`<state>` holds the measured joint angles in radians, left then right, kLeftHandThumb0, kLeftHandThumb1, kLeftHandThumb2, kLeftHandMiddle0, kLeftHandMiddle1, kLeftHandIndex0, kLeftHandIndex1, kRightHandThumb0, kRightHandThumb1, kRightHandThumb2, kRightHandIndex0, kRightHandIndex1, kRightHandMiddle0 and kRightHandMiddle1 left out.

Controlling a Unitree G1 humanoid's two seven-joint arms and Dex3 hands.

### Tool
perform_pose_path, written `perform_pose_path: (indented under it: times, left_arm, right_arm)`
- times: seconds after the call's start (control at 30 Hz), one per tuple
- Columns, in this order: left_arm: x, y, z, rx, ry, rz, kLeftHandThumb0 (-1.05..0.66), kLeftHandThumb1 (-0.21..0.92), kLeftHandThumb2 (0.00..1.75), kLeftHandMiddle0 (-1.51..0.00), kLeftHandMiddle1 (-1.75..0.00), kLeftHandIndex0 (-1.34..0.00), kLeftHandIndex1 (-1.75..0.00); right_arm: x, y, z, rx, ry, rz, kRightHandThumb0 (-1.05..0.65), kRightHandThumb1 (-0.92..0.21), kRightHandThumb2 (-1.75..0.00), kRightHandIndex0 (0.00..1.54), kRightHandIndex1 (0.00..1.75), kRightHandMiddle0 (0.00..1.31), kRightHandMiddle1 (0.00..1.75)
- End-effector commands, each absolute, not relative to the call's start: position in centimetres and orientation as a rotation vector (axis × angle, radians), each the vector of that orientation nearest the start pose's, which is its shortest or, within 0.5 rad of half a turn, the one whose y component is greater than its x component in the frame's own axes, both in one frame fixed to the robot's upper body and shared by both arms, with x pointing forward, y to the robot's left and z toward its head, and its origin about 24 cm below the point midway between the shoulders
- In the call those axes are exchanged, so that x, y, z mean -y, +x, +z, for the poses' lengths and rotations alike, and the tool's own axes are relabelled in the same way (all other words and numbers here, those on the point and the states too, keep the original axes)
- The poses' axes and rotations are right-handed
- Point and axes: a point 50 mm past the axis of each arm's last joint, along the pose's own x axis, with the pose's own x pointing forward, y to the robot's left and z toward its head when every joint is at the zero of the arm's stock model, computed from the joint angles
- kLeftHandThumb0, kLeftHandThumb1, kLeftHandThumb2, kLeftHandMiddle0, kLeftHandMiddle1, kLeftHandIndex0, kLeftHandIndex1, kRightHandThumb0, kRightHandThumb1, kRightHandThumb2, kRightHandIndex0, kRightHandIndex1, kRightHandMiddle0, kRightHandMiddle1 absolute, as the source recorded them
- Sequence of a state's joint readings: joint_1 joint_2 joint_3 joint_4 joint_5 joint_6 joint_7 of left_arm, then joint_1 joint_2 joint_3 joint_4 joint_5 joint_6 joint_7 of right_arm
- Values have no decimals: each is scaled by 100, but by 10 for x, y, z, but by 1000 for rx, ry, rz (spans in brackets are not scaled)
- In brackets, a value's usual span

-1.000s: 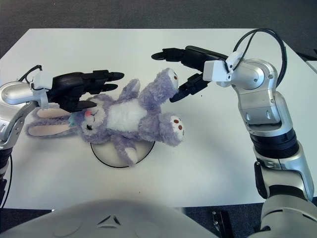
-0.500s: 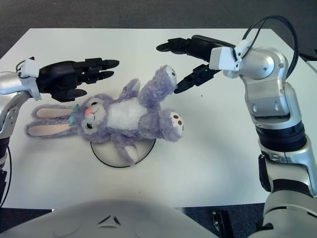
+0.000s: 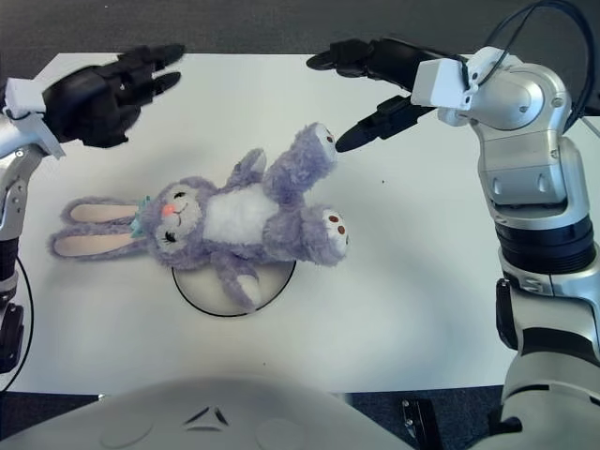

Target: Put the doll into the plate.

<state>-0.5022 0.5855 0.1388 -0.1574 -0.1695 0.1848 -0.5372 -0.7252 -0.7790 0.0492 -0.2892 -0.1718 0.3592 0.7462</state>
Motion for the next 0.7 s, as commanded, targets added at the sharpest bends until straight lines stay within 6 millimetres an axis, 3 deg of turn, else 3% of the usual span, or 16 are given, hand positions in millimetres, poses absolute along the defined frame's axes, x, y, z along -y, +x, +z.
perform_pose_path:
  times: [0.0,0.1,0.27,0.37,0.5,0.67]
  left_arm:
    - [-208,299,236,483,504,-343,-87,92,81,-47,-3,-30,-8]
    - [-208,301,232,502,483,-298,-84,92,81,-55,-4,-34,-8]
    - [-210,307,220,512,373,-208,-77,92,77,-68,-5,-43,-10]
    - [-213,311,216,508,328,-179,-71,92,74,-71,-5,-47,-11]
    - [-216,314,214,498,245,-156,-66,92,75,-73,-5,-51,-13]
    - [-220,318,206,468,140,-118,-63,92,77,-78,-7,-54,-15]
  right_arm:
    - [185,302,284,315,-993,380,-21,-86,-2,72,17,42,6]
    - [188,307,280,313,-960,334,-13,-88,-1,66,13,48,4]
    - [196,317,277,329,-956,293,-30,-91,-5,45,2,50,2]
    - [199,319,276,339,-949,288,-39,-92,-9,43,1,47,1]
    - [204,323,275,347,-890,280,-46,-92,-14,43,1,45,0]
    - [216,337,244,411,-515,186,-45,-92,-28,63,6,47,1]
